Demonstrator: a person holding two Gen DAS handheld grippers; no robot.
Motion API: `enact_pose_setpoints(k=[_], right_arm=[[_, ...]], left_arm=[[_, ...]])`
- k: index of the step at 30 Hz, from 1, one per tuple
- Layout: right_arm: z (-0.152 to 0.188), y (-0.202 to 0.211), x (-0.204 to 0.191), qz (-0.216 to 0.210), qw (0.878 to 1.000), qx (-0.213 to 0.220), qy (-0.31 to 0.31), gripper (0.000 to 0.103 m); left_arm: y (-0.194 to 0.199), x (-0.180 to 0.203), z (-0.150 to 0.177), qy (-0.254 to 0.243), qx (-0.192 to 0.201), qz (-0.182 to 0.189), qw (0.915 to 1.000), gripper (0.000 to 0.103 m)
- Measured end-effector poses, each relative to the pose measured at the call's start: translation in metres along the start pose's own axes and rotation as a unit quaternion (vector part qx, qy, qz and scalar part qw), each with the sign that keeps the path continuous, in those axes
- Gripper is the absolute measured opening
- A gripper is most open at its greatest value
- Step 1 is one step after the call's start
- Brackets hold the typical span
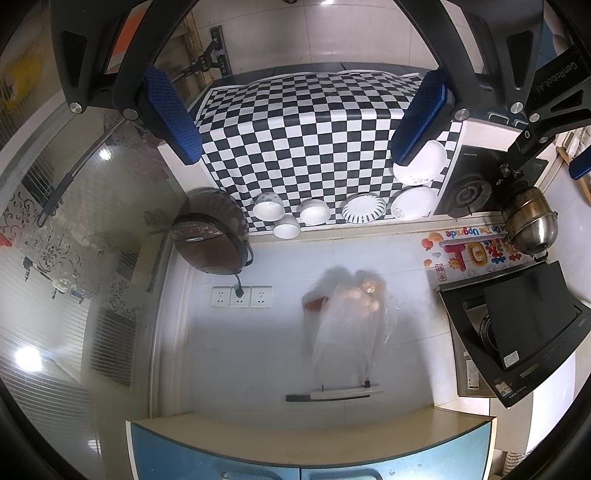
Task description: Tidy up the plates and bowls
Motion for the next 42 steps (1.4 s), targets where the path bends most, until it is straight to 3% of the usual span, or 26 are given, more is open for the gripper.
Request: enact_pose_setpoints(k=[28,34,39,42], right_arm=[[0.003,-0.010,0.007,-0.002,1.000,-0.004,-0.005,0.103],[0.015,-0.059,0.017,-0.003,1.000,0.012,0.000,0.103],[0.052,-0.127,0.012,-0.050,0.997,-0.059,0.006,0.103],[0.076,-0.169,0.000,-0.083,0.991,-0.102,-0.001,0.103]], left_arm=[[-0.004,-0.003,0.001,0.002,-0.002,-0.006,1.0000,0.103],[-0.041,-0.011,0.006,0.005,-0.011,-0.039,0.9992,0.103],[-0.090,-0.020,0.028,0.010,-0.039,-0.089,0.9952,0.103],[-0.125,-0.025,0.049,0.003,-0.074,-0.108,0.9913,0.103]])
Point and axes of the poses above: each gripper's, at about its wrist camera, not at the fingertips, and y roughly against the way its jaws point, x to its right, z to its underside, the point moved 5 cm from there along -y, roughly the way its jaws point, and after that the axes turned 13 degrees about x, right-handed, at the moved point
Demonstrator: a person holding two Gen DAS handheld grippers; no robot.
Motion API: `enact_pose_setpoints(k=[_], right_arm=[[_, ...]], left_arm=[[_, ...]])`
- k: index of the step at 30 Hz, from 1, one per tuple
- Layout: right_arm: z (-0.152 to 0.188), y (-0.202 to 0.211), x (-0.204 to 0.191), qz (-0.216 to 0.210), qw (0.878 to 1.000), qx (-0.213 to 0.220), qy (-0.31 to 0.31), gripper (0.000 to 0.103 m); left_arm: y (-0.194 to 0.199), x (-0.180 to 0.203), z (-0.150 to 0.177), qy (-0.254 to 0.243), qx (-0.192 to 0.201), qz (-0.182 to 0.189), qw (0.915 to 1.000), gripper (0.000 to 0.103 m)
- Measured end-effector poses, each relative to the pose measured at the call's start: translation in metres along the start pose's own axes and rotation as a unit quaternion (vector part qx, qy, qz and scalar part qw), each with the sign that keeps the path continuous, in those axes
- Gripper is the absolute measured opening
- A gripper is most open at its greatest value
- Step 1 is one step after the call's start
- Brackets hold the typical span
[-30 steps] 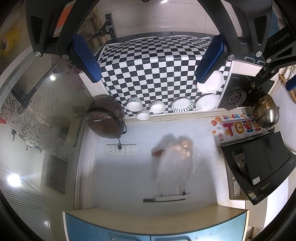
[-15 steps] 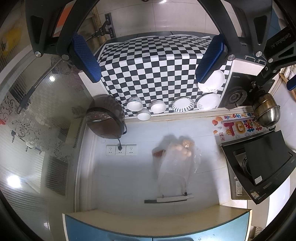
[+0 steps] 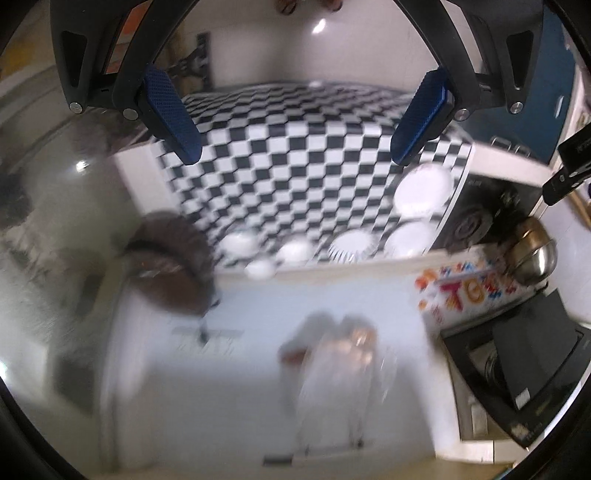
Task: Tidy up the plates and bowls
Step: 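Move both grippers down to the rim of the pink-flower plate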
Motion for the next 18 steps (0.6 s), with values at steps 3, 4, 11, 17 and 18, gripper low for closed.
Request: enact_pose_setpoints(k=[3,4,11,17,18], right_arm=[[0.011,-0.051,-0.013,-0.026,0.999,-0.035,-0.001,0.103],[0.015,-0.065,-0.017,-0.027,0.999,-0.041,0.004,0.103],[0.031,-0.189,-0.070,-0.046,0.993,-0.097,0.039,0.103],[0.046,-0.295,-0.128,-0.069,0.986,-0.145,0.039,0.103],[0.048,-0.307,-0.137,-0.072,0.985,-0.152,0.038,0.103]], left_arm=[[-0.035,0.002,0.016,-0.008,-0.029,-0.015,0.9994,0.103],[-0.049,0.001,0.021,-0.010,-0.041,-0.021,0.9989,0.103],[-0.147,-0.009,0.042,-0.007,-0.100,-0.034,0.9944,0.103],[-0.245,-0.025,0.041,-0.007,-0.131,-0.021,0.9912,0.103],[-0.259,-0.027,0.041,-0.011,-0.137,-0.019,0.9904,0.103]])
Point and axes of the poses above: each gripper's, at about its wrist camera, not at the fingertips, and y roughly against the way its jaws point, x to its right, z to its underside, the point moved 5 cm from there along -y, roughly the way its jaws point, and after that the axes turned 13 degrees about x, right-handed, at the moved point
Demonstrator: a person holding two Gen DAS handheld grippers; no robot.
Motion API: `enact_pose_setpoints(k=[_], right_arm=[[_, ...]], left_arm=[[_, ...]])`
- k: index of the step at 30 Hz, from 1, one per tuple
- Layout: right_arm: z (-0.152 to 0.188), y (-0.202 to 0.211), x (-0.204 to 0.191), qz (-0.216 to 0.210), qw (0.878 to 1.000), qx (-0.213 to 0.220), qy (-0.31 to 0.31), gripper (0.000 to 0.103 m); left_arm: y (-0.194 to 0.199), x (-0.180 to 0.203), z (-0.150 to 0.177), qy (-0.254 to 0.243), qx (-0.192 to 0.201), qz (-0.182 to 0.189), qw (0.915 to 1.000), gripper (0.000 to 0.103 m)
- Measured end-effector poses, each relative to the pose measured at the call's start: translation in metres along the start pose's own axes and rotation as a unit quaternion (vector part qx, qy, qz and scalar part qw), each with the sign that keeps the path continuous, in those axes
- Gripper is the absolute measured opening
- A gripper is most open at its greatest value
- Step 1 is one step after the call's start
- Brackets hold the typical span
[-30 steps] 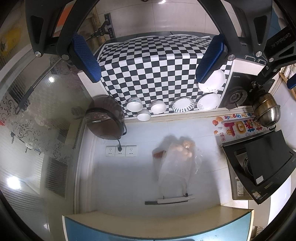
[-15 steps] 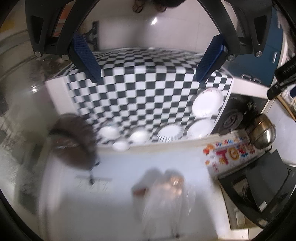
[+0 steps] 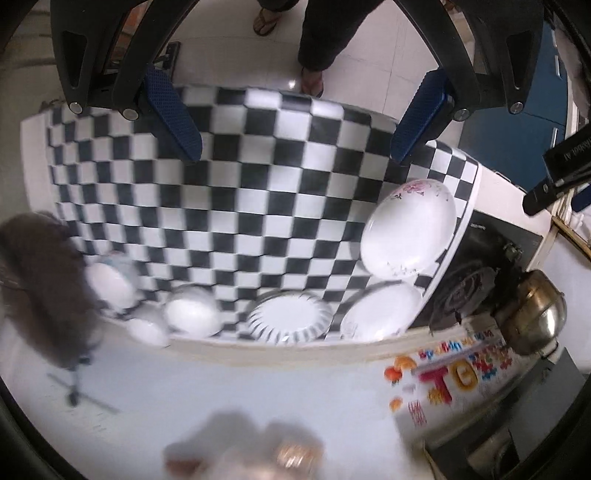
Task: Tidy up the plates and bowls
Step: 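Move both grippers down to the rim of the pink-flower plate, then grasp the pink-flower plate rim with both grippers and lift it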
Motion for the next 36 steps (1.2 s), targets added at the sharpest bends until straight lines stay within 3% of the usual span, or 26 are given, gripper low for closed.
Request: enact_pose_setpoints(k=[6,10,16,19,23,28,32,33,34,36], right_arm=[[-0.027,-0.108,-0.029,-0.004,0.998,-0.054,-0.032,0.103],[-0.037,-0.158,-0.042,-0.016,0.995,-0.084,-0.045,0.102],[-0.036,-0.226,-0.061,-0.045,0.984,-0.158,-0.064,0.094],[-0.032,-0.252,-0.068,-0.066,0.977,-0.188,-0.081,0.083],[-0.028,-0.273,-0.079,-0.088,0.968,-0.218,-0.086,0.071],[-0.017,-0.291,-0.095,-0.102,0.957,-0.258,-0.081,0.066],[-0.017,-0.296,-0.107,-0.099,0.957,-0.267,-0.054,0.061],[-0.017,-0.296,-0.111,-0.097,0.957,-0.270,-0.043,0.054],[-0.015,-0.297,-0.114,-0.101,0.955,-0.275,-0.042,0.040],[-0.013,-0.299,-0.116,-0.090,0.957,-0.273,-0.035,0.031]], left_arm=[[-0.088,-0.007,-0.018,-0.018,-0.044,0.031,0.9984,0.103],[-0.148,-0.012,-0.020,-0.024,-0.084,0.059,0.9944,0.101],[-0.220,-0.015,-0.007,-0.018,-0.166,0.101,0.9808,0.079],[-0.244,-0.015,0.005,-0.006,-0.205,0.126,0.9705,0.063],[-0.263,-0.016,0.019,0.006,-0.241,0.145,0.9596,0.050],[-0.268,-0.016,0.025,0.019,-0.256,0.163,0.9526,0.047],[-0.262,-0.009,0.023,0.023,-0.256,0.184,0.9487,0.045],[-0.261,-0.010,0.022,0.026,-0.257,0.184,0.9483,0.044],[-0.260,-0.011,0.022,0.027,-0.257,0.183,0.9487,0.043],[-0.257,-0.012,0.021,0.025,-0.254,0.179,0.9501,0.041]])
Point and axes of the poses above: each gripper's, at about its wrist camera, not at the fingertips, and y roughly against the way its jaws point, x to its right, z to its underside, the point moved 5 cm from there along -y, roughly the way its jaws point, and after that the axes turned 13 degrees about x, right-handed, at the moved point
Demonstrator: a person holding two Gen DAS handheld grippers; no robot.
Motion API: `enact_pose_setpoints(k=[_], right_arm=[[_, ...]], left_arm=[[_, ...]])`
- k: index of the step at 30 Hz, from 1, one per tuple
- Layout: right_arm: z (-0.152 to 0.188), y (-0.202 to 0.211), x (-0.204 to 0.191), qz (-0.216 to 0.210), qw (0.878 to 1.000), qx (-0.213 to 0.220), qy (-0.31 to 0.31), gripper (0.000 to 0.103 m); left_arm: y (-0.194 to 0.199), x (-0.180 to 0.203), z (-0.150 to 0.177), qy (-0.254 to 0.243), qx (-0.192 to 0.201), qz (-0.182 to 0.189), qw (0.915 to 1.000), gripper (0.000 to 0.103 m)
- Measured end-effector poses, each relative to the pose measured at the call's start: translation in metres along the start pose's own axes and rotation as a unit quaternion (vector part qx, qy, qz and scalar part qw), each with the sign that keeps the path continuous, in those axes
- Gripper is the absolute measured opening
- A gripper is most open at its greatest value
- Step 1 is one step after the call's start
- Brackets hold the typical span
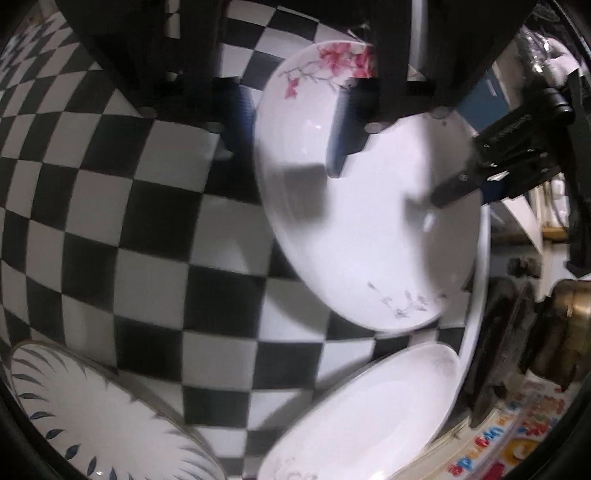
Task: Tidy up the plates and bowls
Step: 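Grasp the pink-flower plate rim with both grippers and lift it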
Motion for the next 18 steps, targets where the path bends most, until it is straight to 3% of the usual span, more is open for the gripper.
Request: enact_pose_setpoints(k=[3,10,18], right_arm=[[0.002,-0.003,0.000,-0.002,1.000,0.004,-0.001,0.024],[0.005,0.000,0.002,0.002,1.000,0.003,0.003,0.024],[0.007,0.041,0.024,0.011,0.999,0.038,-0.004,0.021]], left_arm=[[0.008,0.000,0.005,0.005,0.005,-0.008,0.9999,0.035],[0.027,0.001,0.019,0.002,0.007,-0.011,0.9999,0.026],[0.056,0.054,0.022,-0.026,0.015,0.010,0.9995,0.026]])
Point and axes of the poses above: each gripper's, at about its wrist camera, not at the fingertips, and y roughly against the way its jaws point, x to its right, z to its underside, the point moved 5 cm from there along -y, roughly the way its jaws point, and after that the axes turned 13 degrees about x, right-handed, at the moved point
